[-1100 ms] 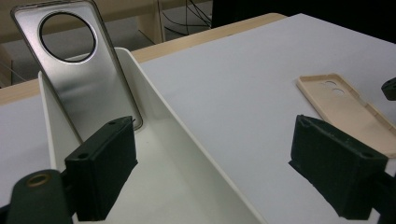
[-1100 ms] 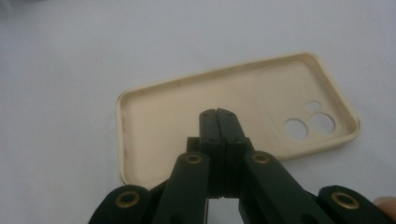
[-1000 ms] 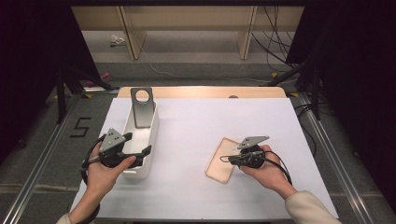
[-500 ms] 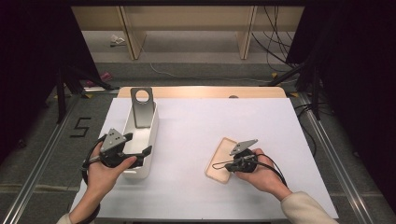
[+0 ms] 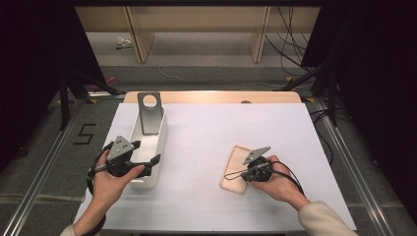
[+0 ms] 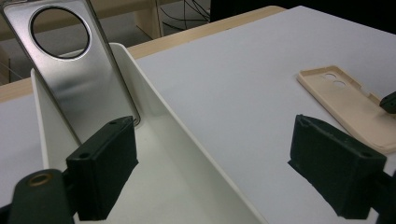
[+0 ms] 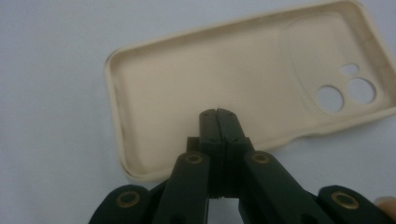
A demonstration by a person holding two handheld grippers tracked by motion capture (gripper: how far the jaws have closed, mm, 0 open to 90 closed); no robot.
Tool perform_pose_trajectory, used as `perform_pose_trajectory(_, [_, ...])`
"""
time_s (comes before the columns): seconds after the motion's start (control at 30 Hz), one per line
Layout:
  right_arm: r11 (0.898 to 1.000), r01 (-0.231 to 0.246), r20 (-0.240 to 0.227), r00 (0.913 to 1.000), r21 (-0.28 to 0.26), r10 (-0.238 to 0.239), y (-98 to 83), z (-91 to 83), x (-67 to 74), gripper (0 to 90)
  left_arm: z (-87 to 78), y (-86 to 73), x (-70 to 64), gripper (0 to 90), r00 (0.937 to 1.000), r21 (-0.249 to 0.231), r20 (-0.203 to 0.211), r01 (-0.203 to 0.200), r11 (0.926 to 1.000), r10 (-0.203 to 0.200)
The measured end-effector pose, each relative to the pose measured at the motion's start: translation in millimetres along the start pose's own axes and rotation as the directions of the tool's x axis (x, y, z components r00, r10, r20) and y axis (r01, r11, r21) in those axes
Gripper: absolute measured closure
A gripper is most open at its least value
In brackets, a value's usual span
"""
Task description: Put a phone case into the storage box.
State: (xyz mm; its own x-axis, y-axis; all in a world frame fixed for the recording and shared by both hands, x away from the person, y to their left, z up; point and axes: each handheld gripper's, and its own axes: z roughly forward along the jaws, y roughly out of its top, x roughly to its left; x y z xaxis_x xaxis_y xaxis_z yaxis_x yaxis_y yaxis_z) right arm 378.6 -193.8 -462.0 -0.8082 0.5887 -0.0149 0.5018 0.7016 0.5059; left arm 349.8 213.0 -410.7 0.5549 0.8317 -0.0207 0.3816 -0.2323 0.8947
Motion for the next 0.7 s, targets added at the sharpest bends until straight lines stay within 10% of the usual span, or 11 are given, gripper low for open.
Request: perform_pose_trajectory(0.7, [1.0,0.002,0.07,0.9975,0.028,-0.004,-8.5,-11.2,-17.9,90.0,2.6,-0.9,-0.1,14.7,0.9998,0.012,-0.003,-0.021,0.9997,0.021])
